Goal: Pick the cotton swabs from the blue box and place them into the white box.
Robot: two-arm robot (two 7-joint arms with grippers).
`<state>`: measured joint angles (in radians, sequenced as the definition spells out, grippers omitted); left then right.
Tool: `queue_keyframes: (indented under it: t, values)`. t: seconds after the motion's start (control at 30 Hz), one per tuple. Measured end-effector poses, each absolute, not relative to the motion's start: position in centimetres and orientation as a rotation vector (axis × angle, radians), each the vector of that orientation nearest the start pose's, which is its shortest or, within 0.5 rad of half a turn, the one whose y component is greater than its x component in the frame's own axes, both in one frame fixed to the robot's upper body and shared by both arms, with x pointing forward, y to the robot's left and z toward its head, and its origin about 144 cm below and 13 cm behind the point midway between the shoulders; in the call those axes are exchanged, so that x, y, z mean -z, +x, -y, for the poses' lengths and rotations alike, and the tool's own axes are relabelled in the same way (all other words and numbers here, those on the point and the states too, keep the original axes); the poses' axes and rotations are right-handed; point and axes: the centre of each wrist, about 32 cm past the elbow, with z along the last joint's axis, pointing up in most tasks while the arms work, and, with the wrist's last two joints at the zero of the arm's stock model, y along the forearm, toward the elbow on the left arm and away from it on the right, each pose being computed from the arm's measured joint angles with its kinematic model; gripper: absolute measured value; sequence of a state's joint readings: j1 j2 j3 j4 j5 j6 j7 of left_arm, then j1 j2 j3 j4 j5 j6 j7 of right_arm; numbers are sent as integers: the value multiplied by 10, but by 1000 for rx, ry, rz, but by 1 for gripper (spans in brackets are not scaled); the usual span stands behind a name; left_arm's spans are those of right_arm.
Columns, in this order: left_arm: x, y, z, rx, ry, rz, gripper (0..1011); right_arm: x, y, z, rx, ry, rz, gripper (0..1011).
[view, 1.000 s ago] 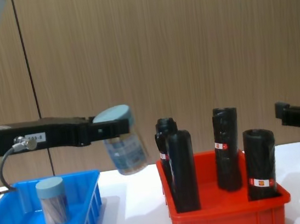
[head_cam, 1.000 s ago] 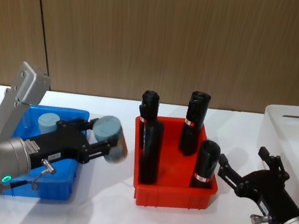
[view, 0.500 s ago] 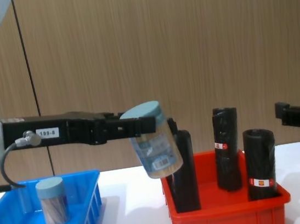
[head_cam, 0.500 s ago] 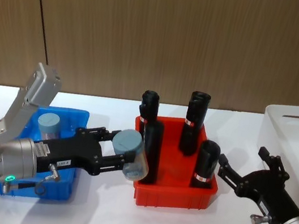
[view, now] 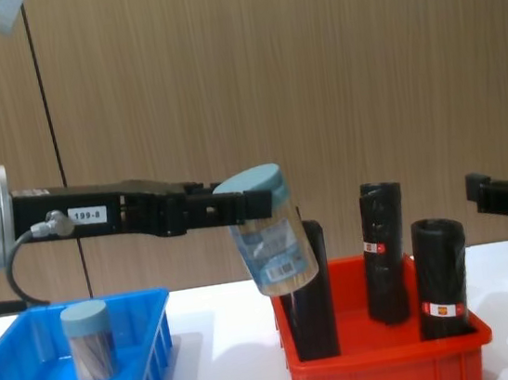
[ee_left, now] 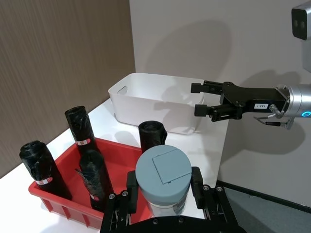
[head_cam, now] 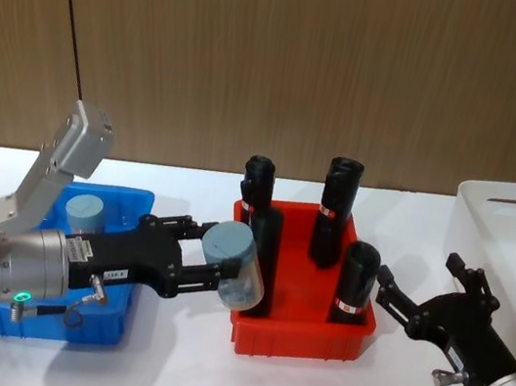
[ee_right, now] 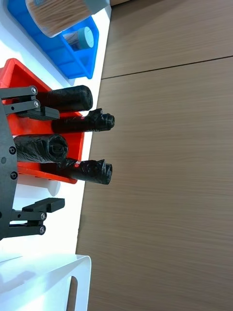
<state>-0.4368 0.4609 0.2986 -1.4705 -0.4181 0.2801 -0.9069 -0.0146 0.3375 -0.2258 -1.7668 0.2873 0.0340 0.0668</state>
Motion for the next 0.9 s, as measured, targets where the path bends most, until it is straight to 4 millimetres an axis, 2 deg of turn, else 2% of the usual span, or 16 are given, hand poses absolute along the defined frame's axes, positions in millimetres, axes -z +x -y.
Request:
queue_keyframes:
  t: [0.53,0.9]
  values:
    - [-1265,562,-289,-468,144,-5,654,-1190,444,239,1207,12,86,1002]
    - [-1266,563,-289,-468,143,-3,654,-1197,451,248,1100,-69,108,1002]
